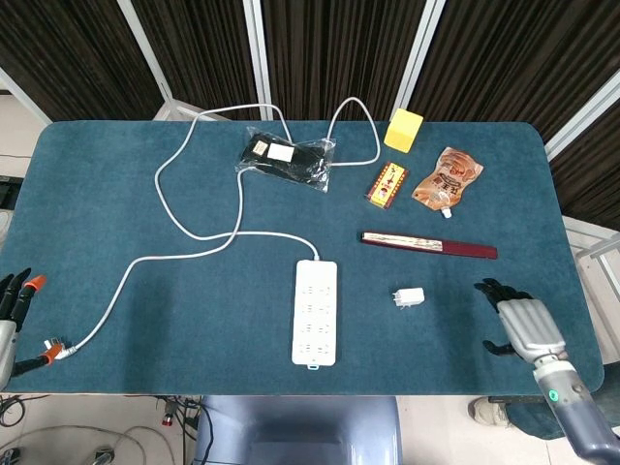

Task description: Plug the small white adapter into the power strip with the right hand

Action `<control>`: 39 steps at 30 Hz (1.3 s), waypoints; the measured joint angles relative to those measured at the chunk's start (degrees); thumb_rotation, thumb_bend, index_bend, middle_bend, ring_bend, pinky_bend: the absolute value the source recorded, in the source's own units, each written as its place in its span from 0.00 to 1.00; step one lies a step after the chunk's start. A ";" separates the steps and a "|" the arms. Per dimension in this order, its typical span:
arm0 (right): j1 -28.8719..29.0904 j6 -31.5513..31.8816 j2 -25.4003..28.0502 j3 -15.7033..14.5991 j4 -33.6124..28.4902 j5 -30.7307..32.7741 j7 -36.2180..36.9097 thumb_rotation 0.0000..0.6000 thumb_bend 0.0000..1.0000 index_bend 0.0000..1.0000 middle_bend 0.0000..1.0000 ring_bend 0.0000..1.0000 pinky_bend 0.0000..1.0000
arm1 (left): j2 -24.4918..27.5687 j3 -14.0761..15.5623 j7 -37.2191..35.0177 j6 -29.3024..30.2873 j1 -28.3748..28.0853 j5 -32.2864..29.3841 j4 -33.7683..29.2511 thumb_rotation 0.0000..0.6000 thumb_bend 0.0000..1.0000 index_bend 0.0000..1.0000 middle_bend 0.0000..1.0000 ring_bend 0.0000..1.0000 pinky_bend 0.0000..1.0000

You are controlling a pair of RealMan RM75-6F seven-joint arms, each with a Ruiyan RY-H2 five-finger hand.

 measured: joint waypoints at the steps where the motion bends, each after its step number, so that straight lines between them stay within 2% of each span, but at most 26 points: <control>1: 1.48 -2.48 0.62 0.28 -0.51 1.73 -0.37 1.00 0.27 0.16 0.14 0.21 0.28 | -0.07 0.03 0.14 -0.15 -0.05 -0.01 -0.02 1.00 0.09 0.11 0.00 0.00 0.00; 4: 6.71 -10.21 2.05 0.97 -1.52 8.33 -1.99 1.00 0.27 0.16 0.14 0.21 0.28 | -0.14 0.02 0.38 -0.44 -0.13 -0.33 -0.10 1.00 0.09 0.11 0.00 0.00 0.00; 7: 11.75 -14.77 2.47 1.03 -1.54 15.09 -4.56 1.00 0.27 0.16 0.14 0.21 0.28 | -0.07 -0.07 0.44 -0.59 -0.13 -0.79 -0.20 1.00 0.09 0.11 0.00 0.00 0.00; 13: 19.69 -17.36 0.64 -0.59 0.00 26.55 -9.68 1.00 0.27 0.16 0.14 0.21 0.28 | 0.01 -0.13 0.72 -0.90 -0.17 -1.15 -0.43 1.00 0.09 0.11 0.00 0.00 0.00; 18: 23.67 -17.21 -1.97 -3.73 1.37 33.38 -13.08 1.00 0.27 0.16 0.14 0.21 0.28 | -0.04 -0.14 1.04 -1.06 -0.21 -1.35 -0.60 1.00 0.09 0.11 0.00 0.00 0.00; 21: 25.16 -16.99 -2.88 -5.64 1.78 35.52 -14.58 1.00 0.27 0.17 0.14 0.21 0.28 | -0.06 -0.16 1.13 -1.03 -0.20 -1.38 -0.61 1.00 0.09 0.11 0.00 0.00 0.00; 30: 27.58 -15.05 -3.39 -8.77 1.99 38.68 -15.91 1.00 0.27 0.19 0.14 0.21 0.28 | -0.05 -0.21 1.13 -1.14 -0.19 -1.58 -0.64 1.00 0.09 0.11 0.00 0.00 0.00; 39: 28.39 -16.29 -3.57 -10.34 1.95 38.61 -14.44 1.00 0.27 0.20 0.14 0.22 0.28 | -0.25 -0.20 1.58 -1.14 -0.21 -1.60 -0.70 1.00 0.09 0.11 0.00 0.00 0.00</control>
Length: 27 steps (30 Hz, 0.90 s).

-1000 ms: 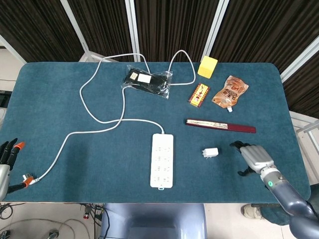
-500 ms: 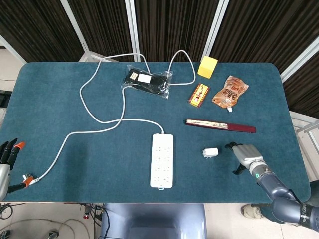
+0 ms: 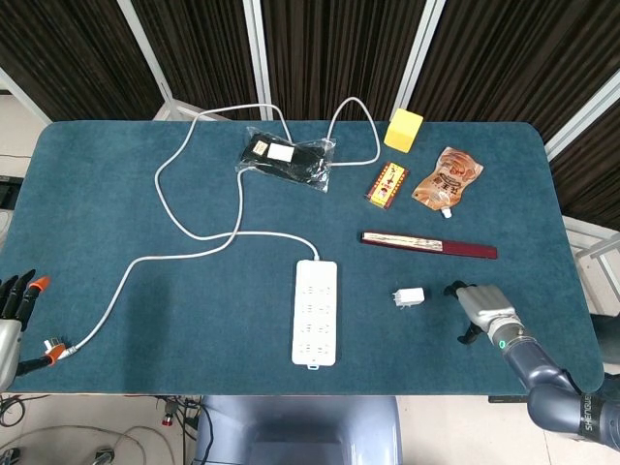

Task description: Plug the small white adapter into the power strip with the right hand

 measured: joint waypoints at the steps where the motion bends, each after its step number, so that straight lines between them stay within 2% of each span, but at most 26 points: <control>1: 0.07 -0.27 -0.08 -0.02 0.05 -0.34 0.39 1.00 0.27 0.20 0.14 0.22 0.28 | -0.01 -0.01 0.02 -0.12 -0.03 -0.09 0.01 1.00 0.09 0.11 0.00 0.00 0.00; 27: 2.92 0.32 -1.79 -2.25 -0.61 -1.61 2.62 1.00 0.27 0.20 0.14 0.22 0.28 | -0.02 -0.18 0.08 -0.59 -0.23 -0.75 -0.02 1.00 0.09 0.11 0.00 0.00 0.00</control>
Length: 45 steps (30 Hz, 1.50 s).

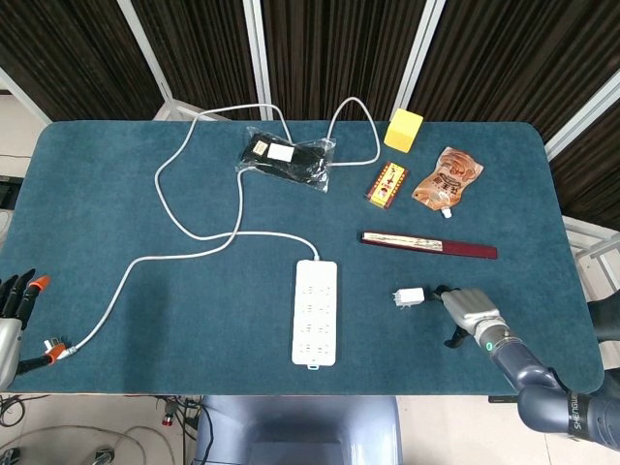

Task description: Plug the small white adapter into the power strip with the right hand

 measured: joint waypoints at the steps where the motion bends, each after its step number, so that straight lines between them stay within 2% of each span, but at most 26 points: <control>1: 0.10 0.01 -0.02 -0.04 -0.08 0.00 0.03 1.00 0.27 0.20 0.14 0.22 0.28 | 0.01 -0.01 -0.02 -0.01 0.00 -0.02 0.01 1.00 0.09 0.11 0.00 0.00 0.00; 29: 3.05 1.24 0.68 -0.63 -3.70 -0.11 0.63 1.00 0.27 0.20 0.14 0.22 0.28 | 0.03 0.07 0.09 -0.60 -0.22 -0.34 -0.08 1.00 0.09 0.11 0.00 0.00 0.00; 45: 6.13 1.20 0.40 -0.84 -4.41 3.24 0.12 1.00 0.27 0.20 0.14 0.22 0.28 | 0.10 -0.01 0.16 -0.62 -0.18 -0.78 -0.32 1.00 0.09 0.11 0.00 0.00 0.00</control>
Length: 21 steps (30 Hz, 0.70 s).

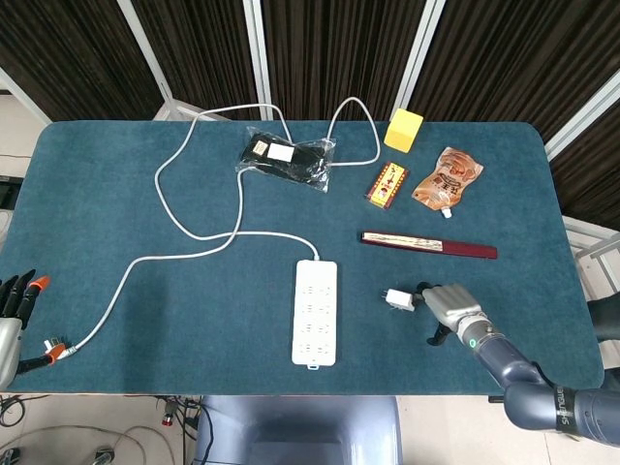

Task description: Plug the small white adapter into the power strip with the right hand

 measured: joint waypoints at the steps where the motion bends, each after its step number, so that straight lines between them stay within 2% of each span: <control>1: 0.20 0.04 -0.09 -0.03 0.01 0.24 -0.07 1.00 0.27 0.20 0.14 0.22 0.28 | 0.00 -0.01 0.01 0.00 0.00 -0.02 -0.02 1.00 0.09 0.11 0.00 0.00 0.00; 21: 4.09 2.83 -1.13 -0.21 -0.82 4.99 -2.08 1.00 0.27 0.20 0.14 0.22 0.28 | 0.22 -0.20 -0.21 -0.06 0.06 -0.72 -0.28 1.00 0.09 0.11 0.00 0.00 0.00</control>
